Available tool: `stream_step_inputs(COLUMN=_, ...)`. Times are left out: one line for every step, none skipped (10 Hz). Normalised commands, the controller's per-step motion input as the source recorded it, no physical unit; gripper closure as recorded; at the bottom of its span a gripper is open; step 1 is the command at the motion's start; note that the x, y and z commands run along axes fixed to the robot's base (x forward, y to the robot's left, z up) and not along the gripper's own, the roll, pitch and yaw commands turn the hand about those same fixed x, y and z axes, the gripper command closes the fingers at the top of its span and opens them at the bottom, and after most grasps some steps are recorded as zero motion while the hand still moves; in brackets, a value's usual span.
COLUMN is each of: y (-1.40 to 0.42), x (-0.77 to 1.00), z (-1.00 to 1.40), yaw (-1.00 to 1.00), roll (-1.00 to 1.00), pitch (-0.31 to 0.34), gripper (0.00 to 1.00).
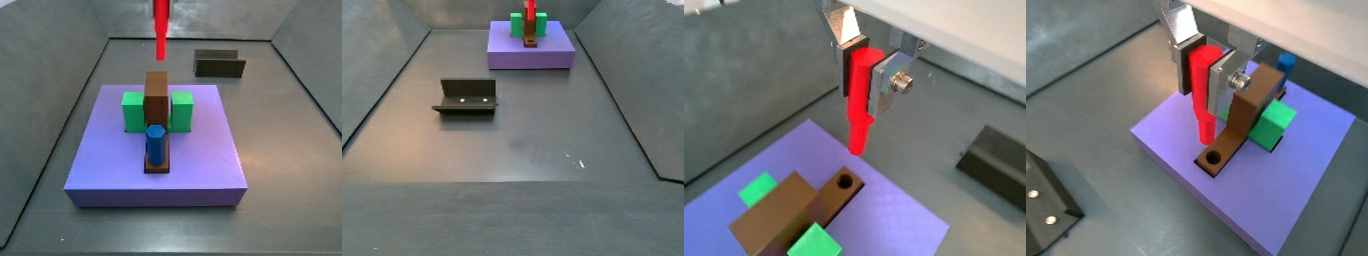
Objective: Pick up the red object. Move up. Move to above the board. Insert the red object.
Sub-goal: Insert the red object.
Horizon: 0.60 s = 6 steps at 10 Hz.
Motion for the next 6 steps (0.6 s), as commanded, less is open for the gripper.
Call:
stream_step_inputs(y=0.0, x=0.0, z=-0.55, yaw=0.0, roll=0.03, pitch=-0.037, gripper=1.0)
stream_step_inputs(y=0.0, x=0.03, z=-0.49, yaw=0.0, roll=0.07, pitch=-0.007, gripper=1.0)
stream_step_inputs(y=0.0, x=0.06, z=-0.42, yaw=0.0, roll=0.08, pitch=0.0, gripper=1.0)
stream_step_inputs(y=0.0, x=0.06, z=-0.35, yaw=0.0, roll=0.05, pitch=0.0, gripper=1.0)
stream_step_inputs(y=-0.06, x=0.11, z=-0.23, yaw=0.03, roll=0.01, pitch=0.0, gripper=1.0)
stream_step_inputs(y=-0.11, x=0.12, z=-0.16, yaw=0.04, roll=0.05, pitch=0.0, gripper=1.0)
